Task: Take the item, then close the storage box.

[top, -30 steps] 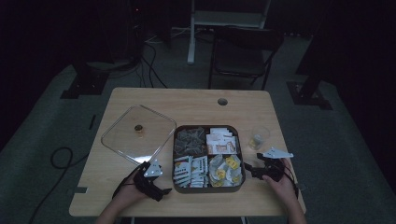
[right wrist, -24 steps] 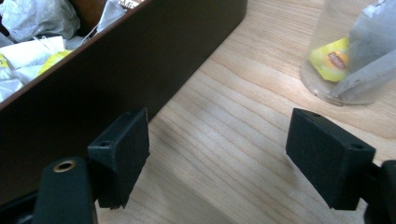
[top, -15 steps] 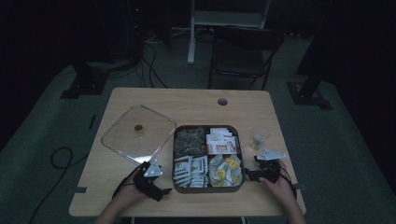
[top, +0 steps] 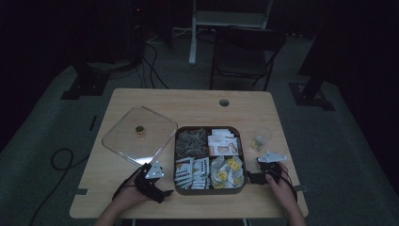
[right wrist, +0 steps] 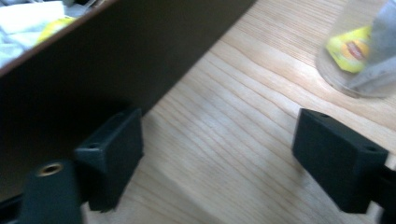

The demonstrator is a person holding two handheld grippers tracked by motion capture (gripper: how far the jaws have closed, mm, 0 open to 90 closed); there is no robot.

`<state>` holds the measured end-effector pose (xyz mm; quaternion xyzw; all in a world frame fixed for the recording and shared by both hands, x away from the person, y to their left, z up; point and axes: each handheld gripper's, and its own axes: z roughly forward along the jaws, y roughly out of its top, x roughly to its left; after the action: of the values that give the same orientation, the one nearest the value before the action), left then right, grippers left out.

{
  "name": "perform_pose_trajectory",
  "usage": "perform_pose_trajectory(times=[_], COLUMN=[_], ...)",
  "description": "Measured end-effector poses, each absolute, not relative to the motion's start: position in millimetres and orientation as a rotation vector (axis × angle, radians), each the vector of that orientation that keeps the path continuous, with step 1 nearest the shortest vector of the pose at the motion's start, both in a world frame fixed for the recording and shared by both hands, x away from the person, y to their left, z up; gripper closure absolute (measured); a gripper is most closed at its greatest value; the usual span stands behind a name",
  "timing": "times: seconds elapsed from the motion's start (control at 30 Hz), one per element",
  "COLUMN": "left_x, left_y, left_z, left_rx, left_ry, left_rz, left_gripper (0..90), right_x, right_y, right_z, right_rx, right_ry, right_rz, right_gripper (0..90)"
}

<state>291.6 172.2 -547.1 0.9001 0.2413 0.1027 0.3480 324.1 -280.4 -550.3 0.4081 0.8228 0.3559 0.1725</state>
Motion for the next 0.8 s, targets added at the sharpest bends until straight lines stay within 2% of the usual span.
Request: perform_pose_trajectory(times=[0.6, 0.8], left_x=[288, 291], left_y=[172, 178], left_z=[-544, -535], left_rx=[2.35, 2.302], left_ry=[0.642, 0.675], left_rz=[0.261, 0.274], left_gripper=[1.1, 1.1], right_x=[324, 324], right_y=[-280, -280], right_z=[-550, -550], right_rx=[1.159, 1.16], right_ry=[2.332, 2.332], right_rz=[1.009, 1.01], right_gripper=[13.2, 13.1])
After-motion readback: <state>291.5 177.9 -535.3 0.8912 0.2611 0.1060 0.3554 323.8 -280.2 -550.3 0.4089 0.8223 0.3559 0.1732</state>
